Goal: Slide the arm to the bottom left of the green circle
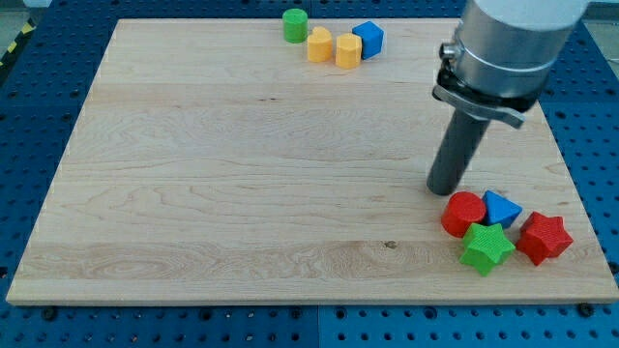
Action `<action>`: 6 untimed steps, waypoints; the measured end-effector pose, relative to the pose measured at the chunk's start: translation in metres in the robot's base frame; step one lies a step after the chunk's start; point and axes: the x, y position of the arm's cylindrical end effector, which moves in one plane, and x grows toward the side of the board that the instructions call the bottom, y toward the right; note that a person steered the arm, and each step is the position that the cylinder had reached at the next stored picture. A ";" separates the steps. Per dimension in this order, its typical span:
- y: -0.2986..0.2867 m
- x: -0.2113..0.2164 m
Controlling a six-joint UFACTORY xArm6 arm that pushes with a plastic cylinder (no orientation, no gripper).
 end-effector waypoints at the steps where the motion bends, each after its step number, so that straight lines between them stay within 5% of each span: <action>1: -0.040 -0.043; 4: -0.208 -0.179; 6: -0.167 -0.298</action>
